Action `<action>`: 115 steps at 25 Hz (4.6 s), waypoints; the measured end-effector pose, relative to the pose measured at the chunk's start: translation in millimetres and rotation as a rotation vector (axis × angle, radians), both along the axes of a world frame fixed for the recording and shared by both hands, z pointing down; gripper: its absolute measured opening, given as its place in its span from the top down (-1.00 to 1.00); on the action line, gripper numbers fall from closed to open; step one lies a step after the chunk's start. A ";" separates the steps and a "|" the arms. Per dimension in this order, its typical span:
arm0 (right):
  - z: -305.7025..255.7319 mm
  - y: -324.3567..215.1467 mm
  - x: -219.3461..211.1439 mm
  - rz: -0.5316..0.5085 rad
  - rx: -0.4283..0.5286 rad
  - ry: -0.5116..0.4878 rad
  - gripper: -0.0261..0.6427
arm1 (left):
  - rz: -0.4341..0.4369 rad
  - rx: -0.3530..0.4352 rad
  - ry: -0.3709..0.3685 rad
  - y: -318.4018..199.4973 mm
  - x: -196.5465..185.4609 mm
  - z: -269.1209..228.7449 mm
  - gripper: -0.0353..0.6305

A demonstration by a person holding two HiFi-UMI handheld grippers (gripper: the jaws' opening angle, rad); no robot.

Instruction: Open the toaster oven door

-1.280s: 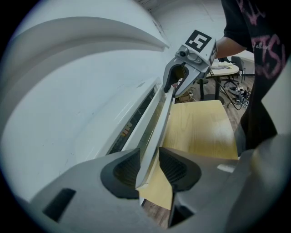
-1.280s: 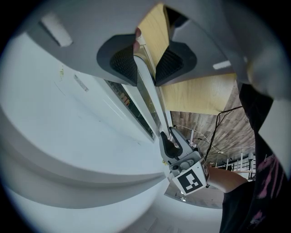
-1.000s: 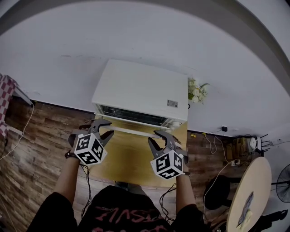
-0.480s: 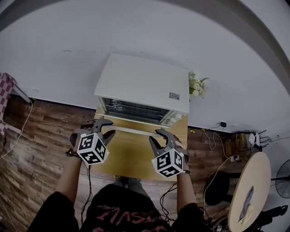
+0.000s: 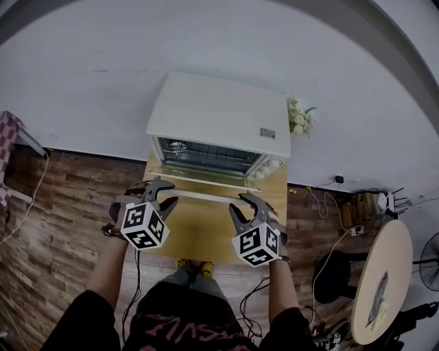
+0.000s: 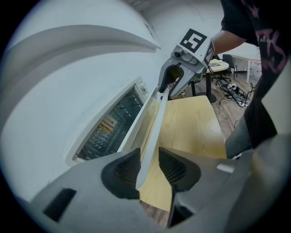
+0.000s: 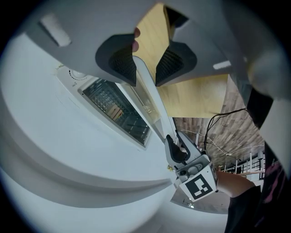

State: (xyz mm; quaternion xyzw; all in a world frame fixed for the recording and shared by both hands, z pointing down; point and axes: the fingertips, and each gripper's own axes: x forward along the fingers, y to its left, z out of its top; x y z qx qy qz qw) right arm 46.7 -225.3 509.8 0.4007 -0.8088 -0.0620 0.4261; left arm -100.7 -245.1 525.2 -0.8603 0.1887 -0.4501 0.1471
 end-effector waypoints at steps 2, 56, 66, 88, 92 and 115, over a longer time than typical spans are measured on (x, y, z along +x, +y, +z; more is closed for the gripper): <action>2.0 2.7 -0.5 0.006 -0.001 -0.004 0.50 | -0.005 -0.002 0.007 2.6 -0.7 1.4 0.49; 125.8 84.1 -22.5 -0.031 -0.023 -0.110 0.48 | -0.214 0.039 -0.021 78.0 -10.4 128.9 0.39; 165.5 95.5 -23.8 -0.020 -0.069 -0.117 0.49 | -0.204 0.008 -0.062 90.1 -16.2 168.2 0.39; 192.8 101.3 -36.1 -0.036 -0.190 -0.150 0.49 | -0.234 -0.130 -0.039 96.5 -17.8 197.2 0.41; 191.0 101.3 -37.7 -0.018 -0.204 -0.186 0.49 | -0.241 -0.159 -0.029 97.9 -18.0 196.1 0.40; 88.2 115.4 -30.5 0.160 -0.040 -0.379 0.89 | -0.475 -0.136 0.337 108.3 -29.3 95.2 0.75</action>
